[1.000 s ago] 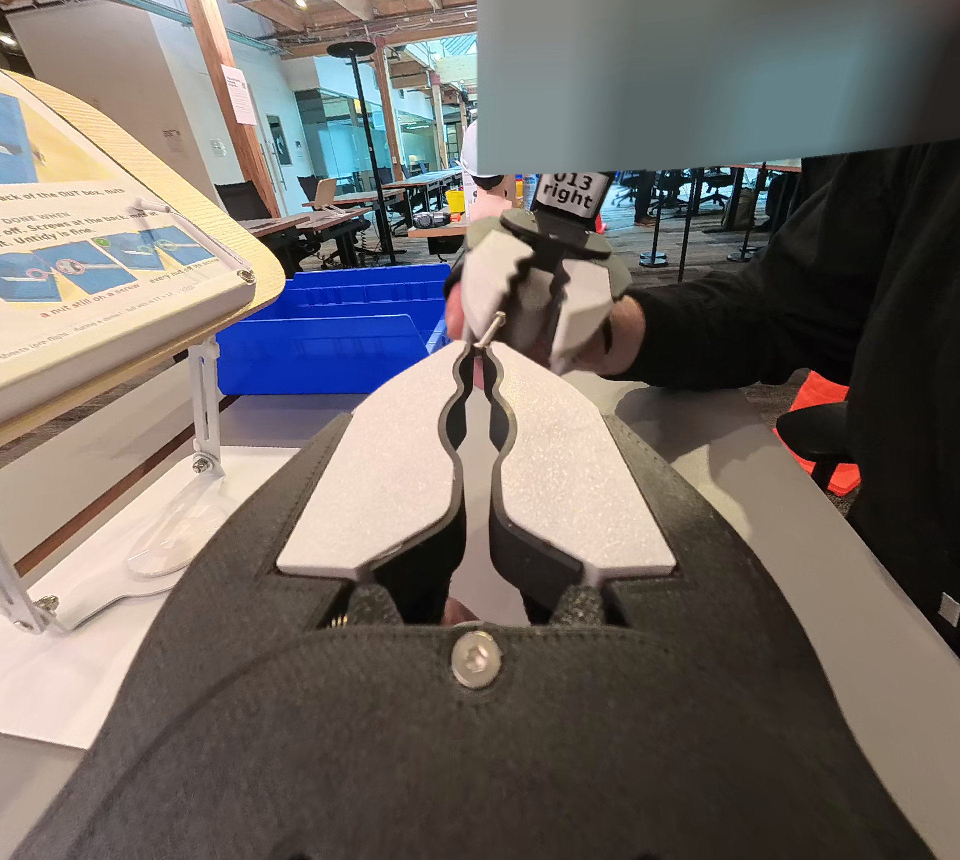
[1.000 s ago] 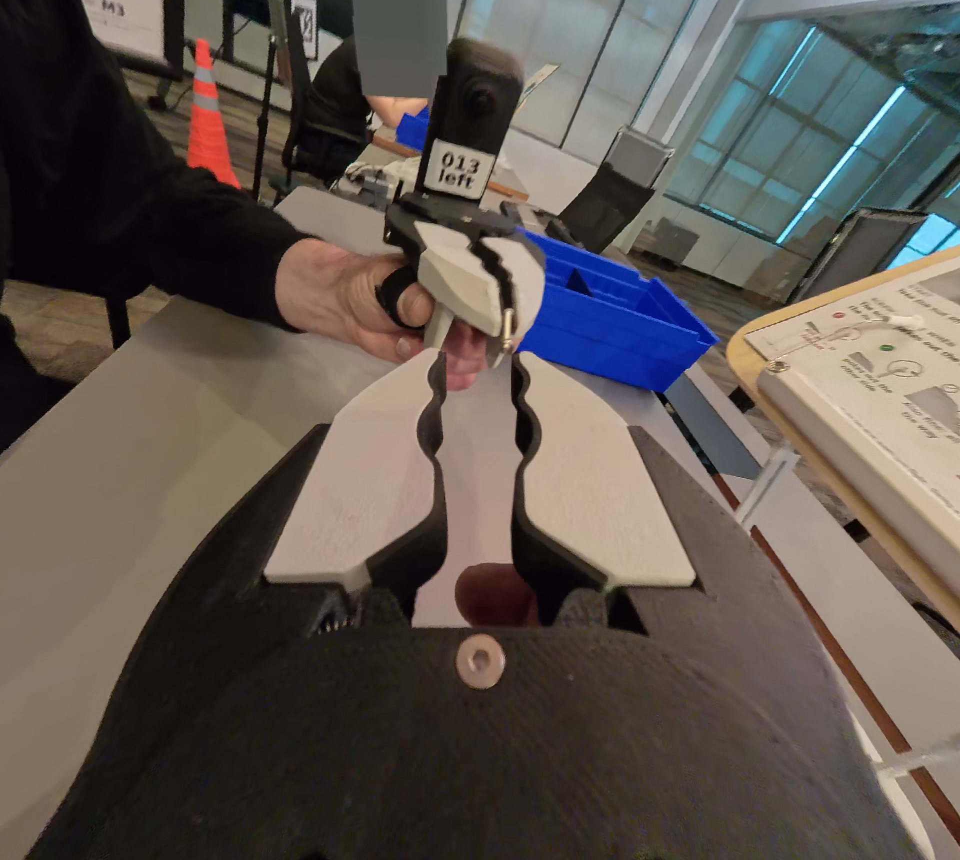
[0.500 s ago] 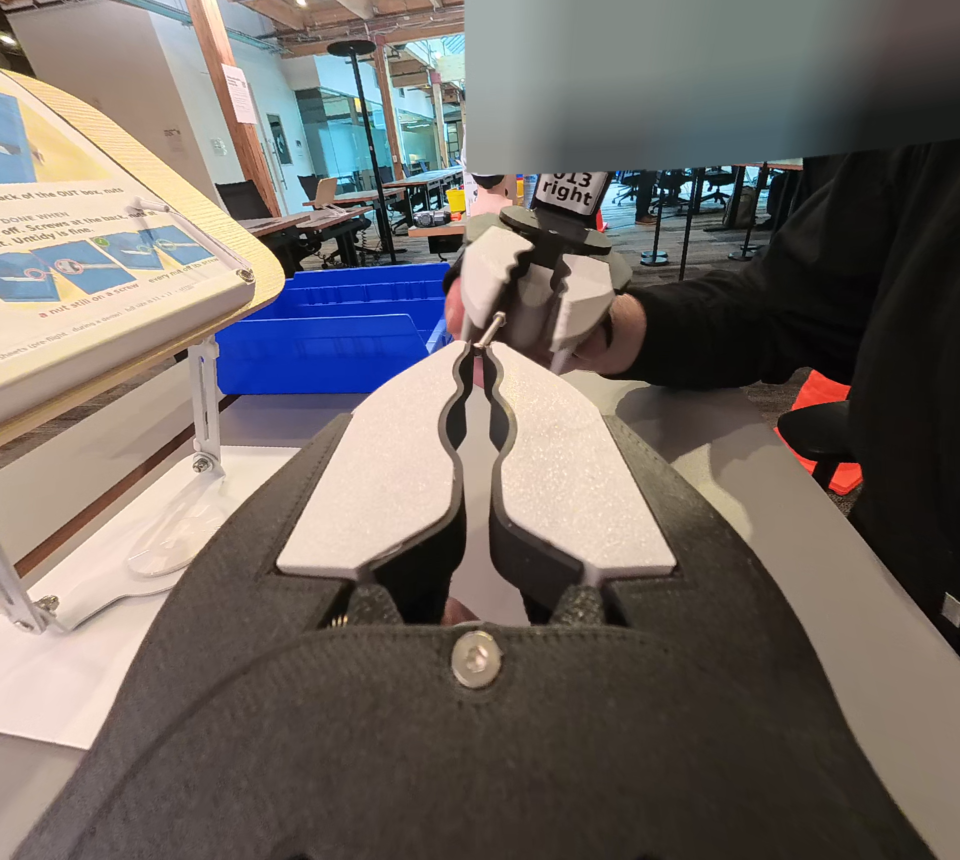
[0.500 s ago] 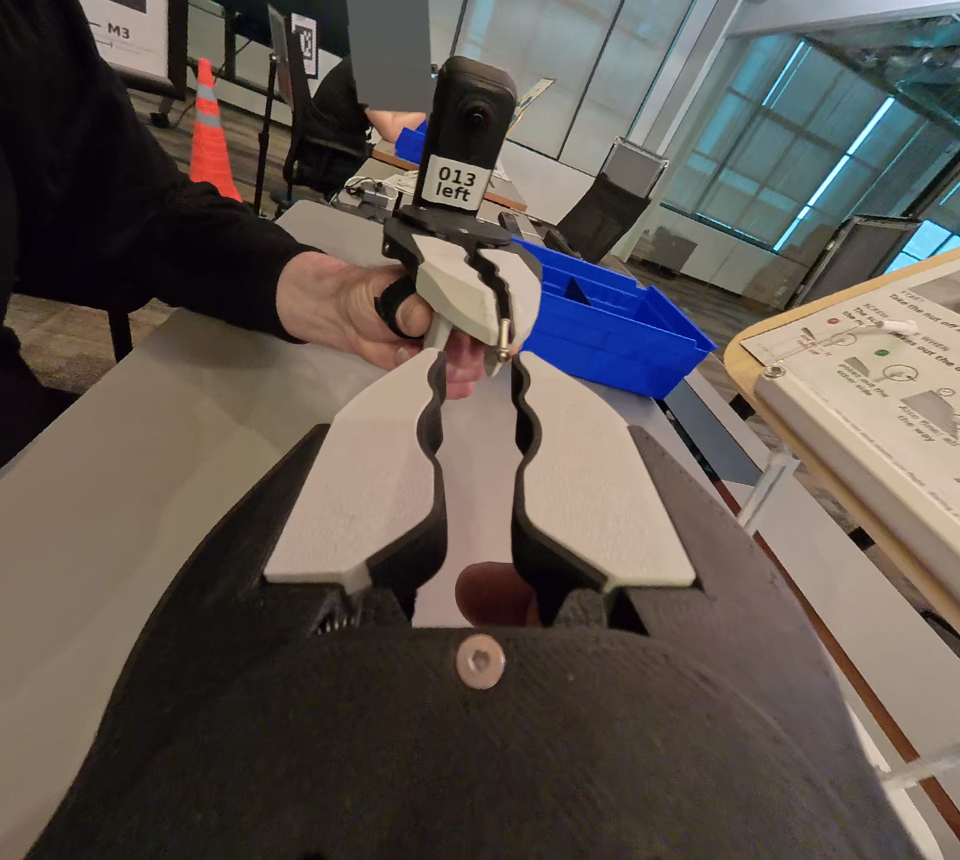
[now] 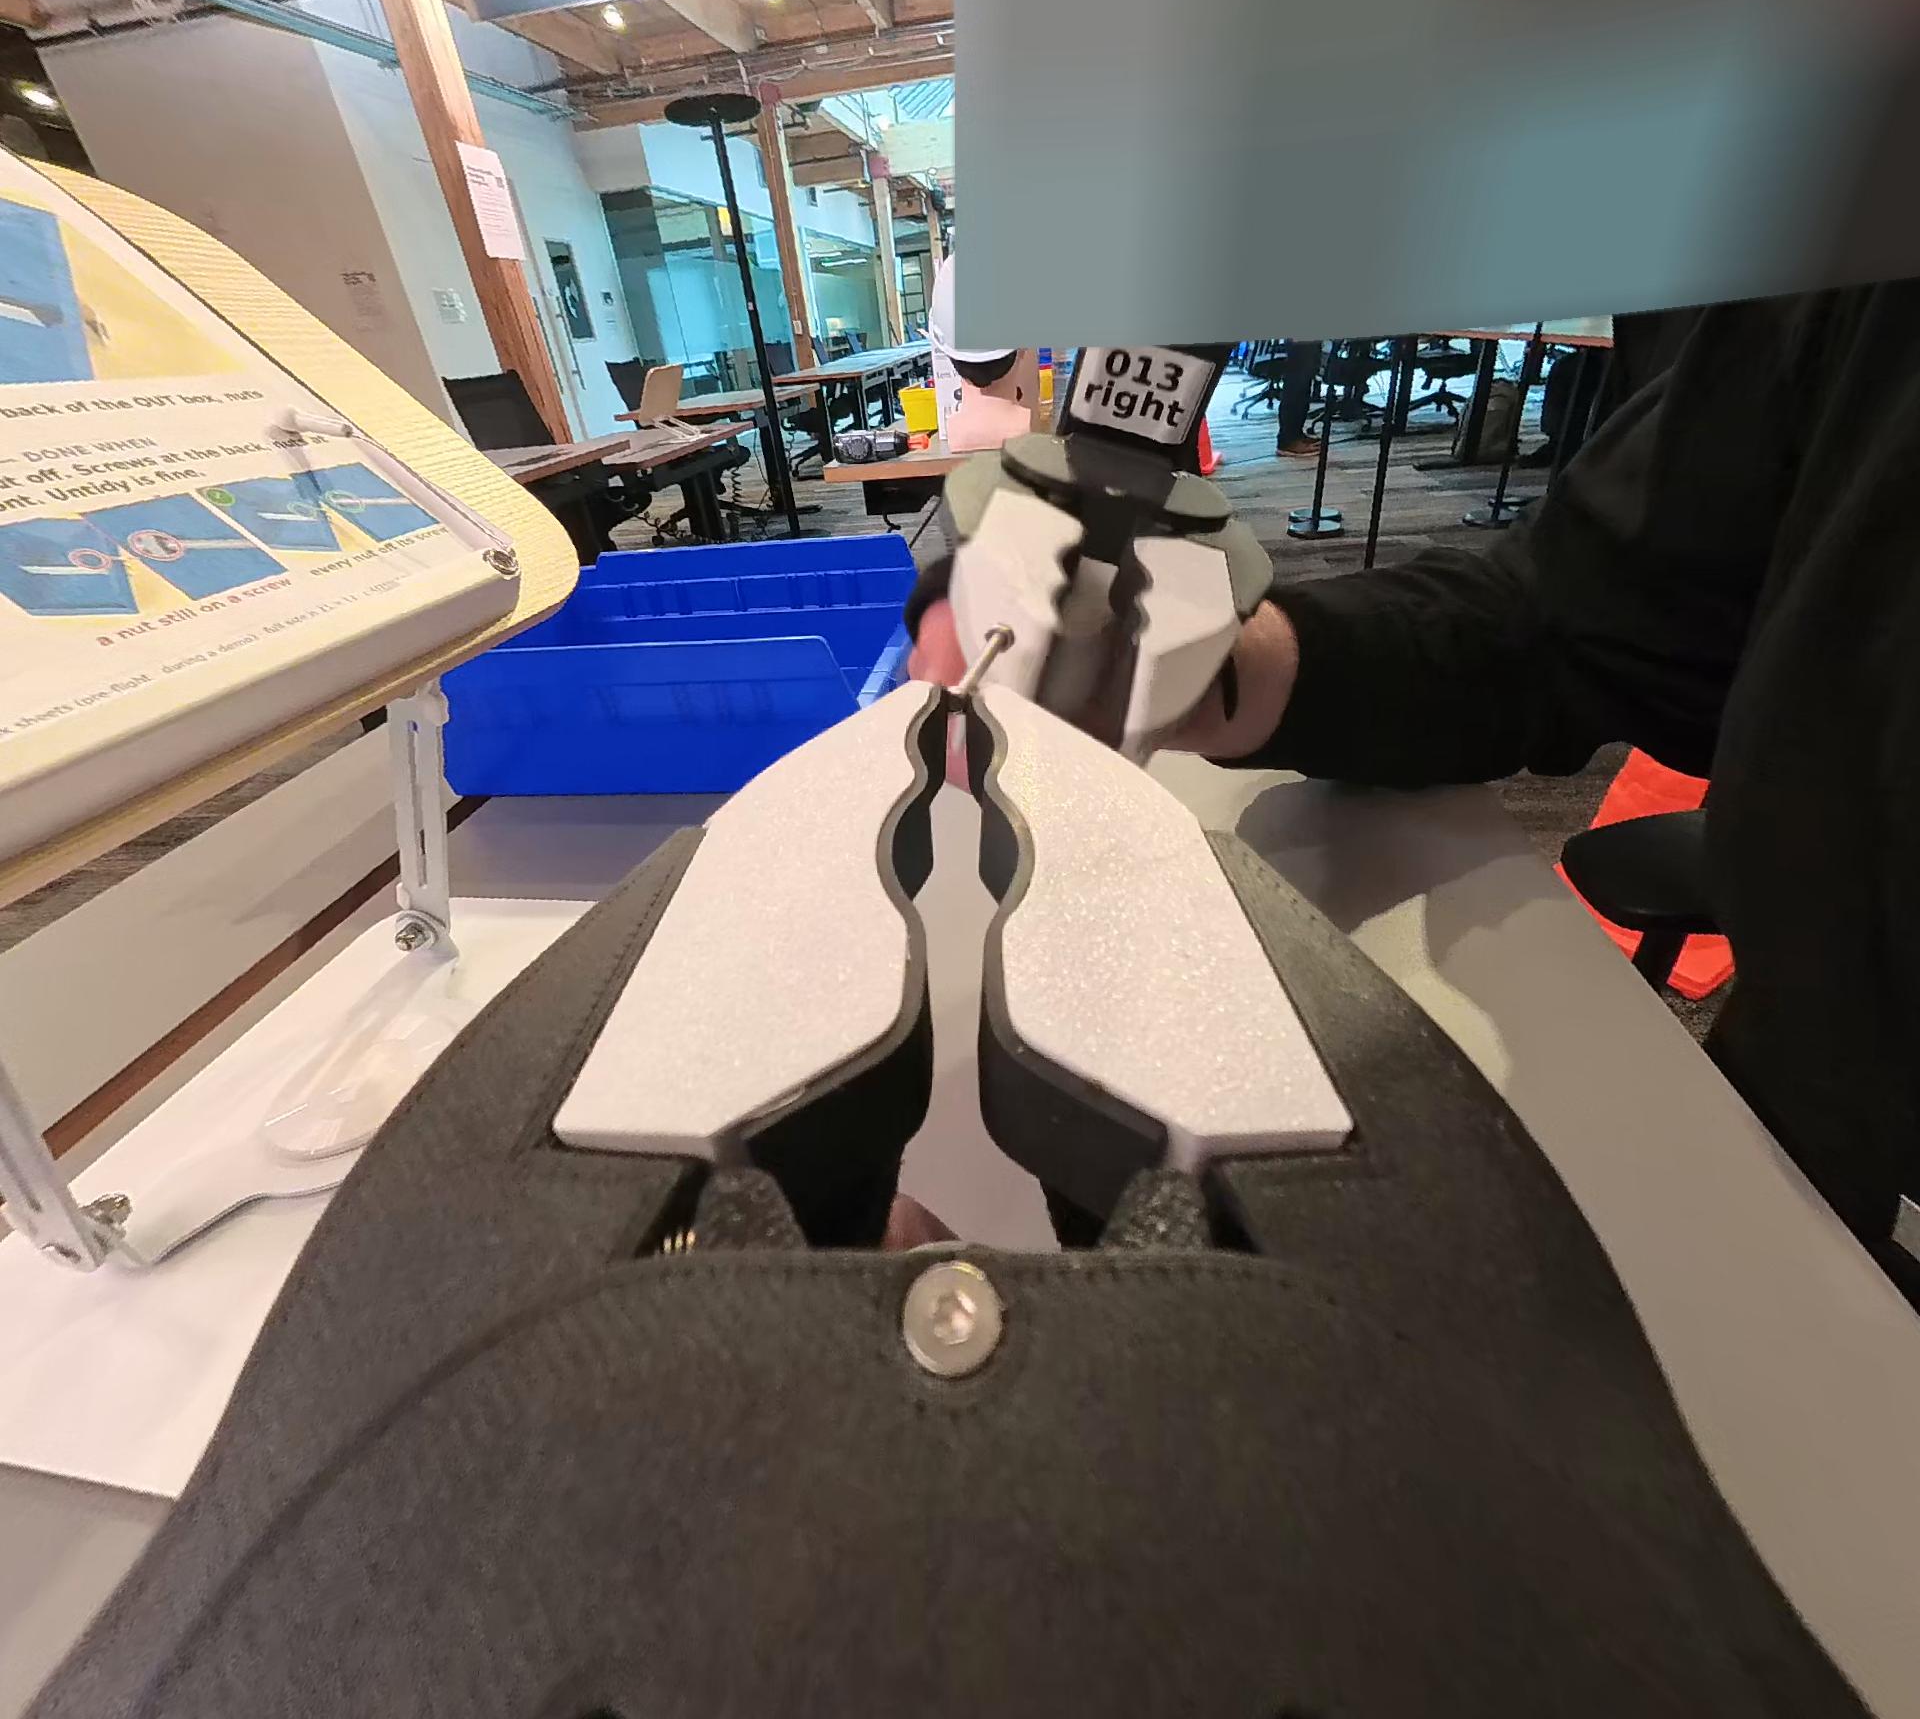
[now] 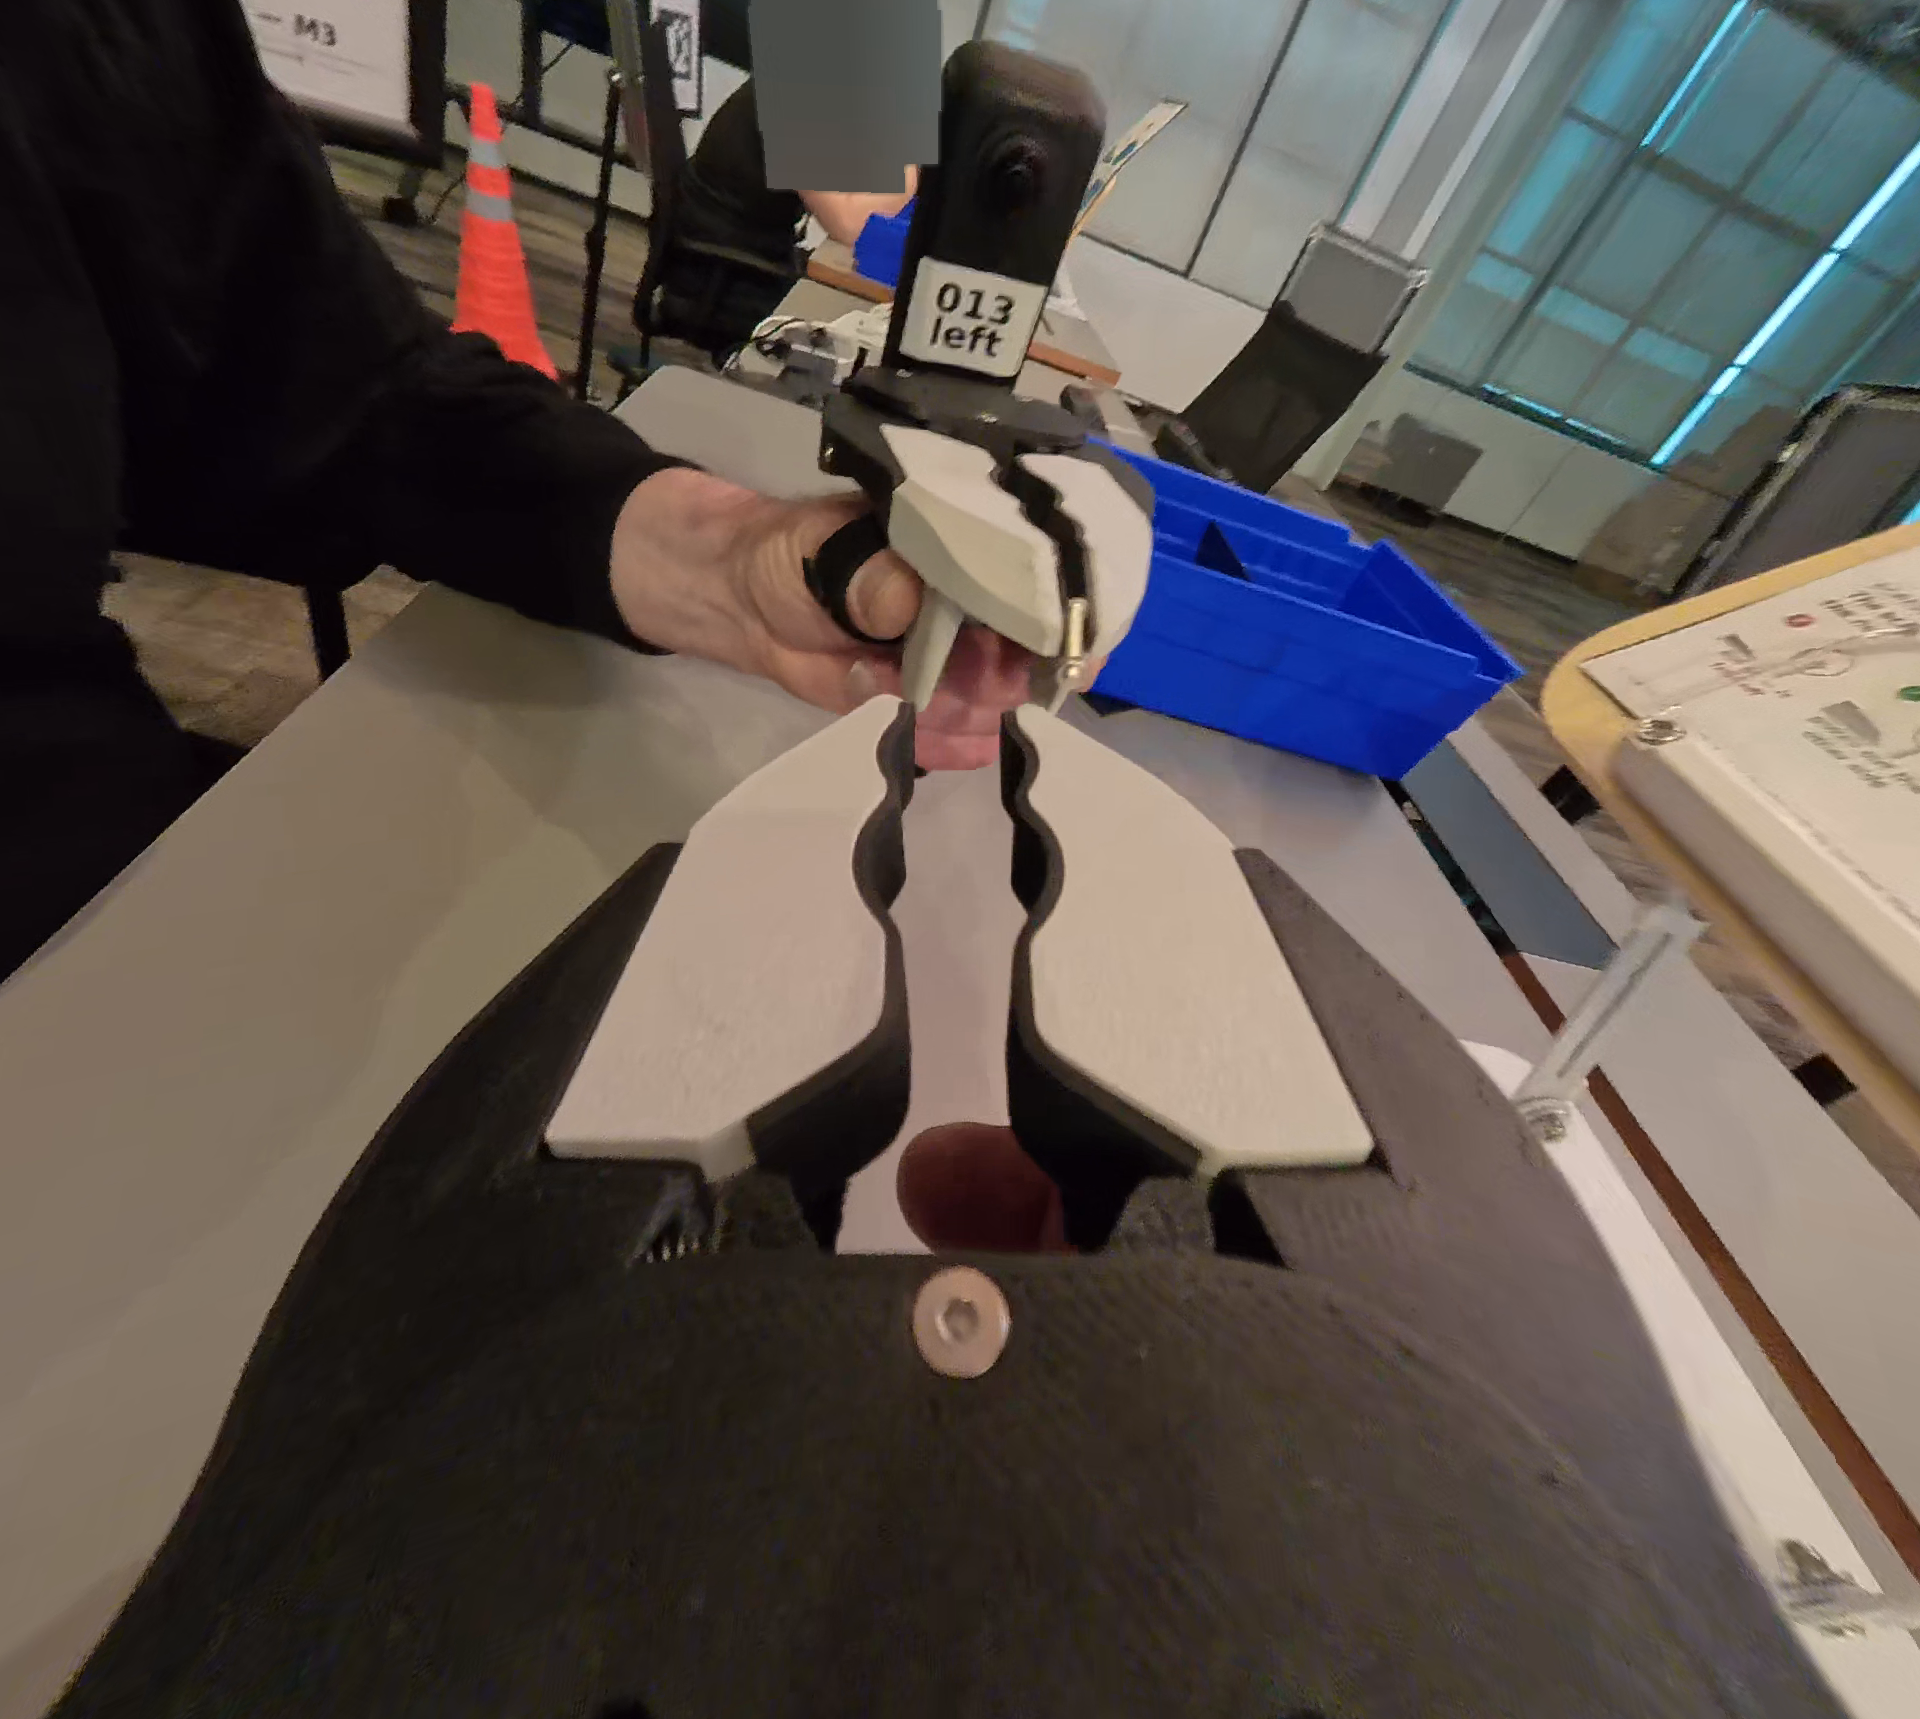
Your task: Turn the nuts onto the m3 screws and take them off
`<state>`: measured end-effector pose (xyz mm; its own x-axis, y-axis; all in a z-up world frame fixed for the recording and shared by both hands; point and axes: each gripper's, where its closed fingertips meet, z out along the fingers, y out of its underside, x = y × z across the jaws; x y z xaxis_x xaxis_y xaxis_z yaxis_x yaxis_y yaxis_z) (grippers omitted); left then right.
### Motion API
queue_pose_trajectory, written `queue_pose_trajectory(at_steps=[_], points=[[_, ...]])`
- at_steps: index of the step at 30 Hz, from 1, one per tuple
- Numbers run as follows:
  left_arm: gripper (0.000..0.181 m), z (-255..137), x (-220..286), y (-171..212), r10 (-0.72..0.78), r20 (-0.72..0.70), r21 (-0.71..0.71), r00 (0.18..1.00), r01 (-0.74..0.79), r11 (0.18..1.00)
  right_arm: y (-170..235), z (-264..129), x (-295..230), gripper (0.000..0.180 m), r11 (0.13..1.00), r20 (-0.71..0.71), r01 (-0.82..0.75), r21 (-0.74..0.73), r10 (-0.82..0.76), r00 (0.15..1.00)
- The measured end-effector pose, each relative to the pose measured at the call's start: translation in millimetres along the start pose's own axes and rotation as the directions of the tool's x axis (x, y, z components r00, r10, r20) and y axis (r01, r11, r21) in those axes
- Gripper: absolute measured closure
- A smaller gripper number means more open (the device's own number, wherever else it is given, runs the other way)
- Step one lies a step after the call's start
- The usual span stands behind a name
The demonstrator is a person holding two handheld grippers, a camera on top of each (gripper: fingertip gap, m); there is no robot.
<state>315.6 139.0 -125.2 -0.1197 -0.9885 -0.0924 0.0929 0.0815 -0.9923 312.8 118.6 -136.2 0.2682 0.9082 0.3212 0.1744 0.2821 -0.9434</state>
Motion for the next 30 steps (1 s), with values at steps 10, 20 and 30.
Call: queue_pose_trajectory(at_steps=[10,20,30], points=[[0.178,0.1,0.4,-0.8,-0.003,-0.001,0.005,1.0,0.003,1.0,-4.1,-1.8,2.5,0.161,1.0,-0.019,0.002,0.025,-0.001,1.0],[0.178,1.3,2.0,-0.1,-0.001,-0.006,0.002,1.0,0.001,1.0,-6.1,-3.0,4.1,0.158,0.999,-0.022,-0.016,0.037,0.017,1.0],[0.178,2.6,3.9,1.1,-0.001,-0.014,-0.005,1.0,0.001,1.0,-7.6,-6.2,15.7,0.157,0.999,-0.105,0.008,0.039,-0.004,0.994]])
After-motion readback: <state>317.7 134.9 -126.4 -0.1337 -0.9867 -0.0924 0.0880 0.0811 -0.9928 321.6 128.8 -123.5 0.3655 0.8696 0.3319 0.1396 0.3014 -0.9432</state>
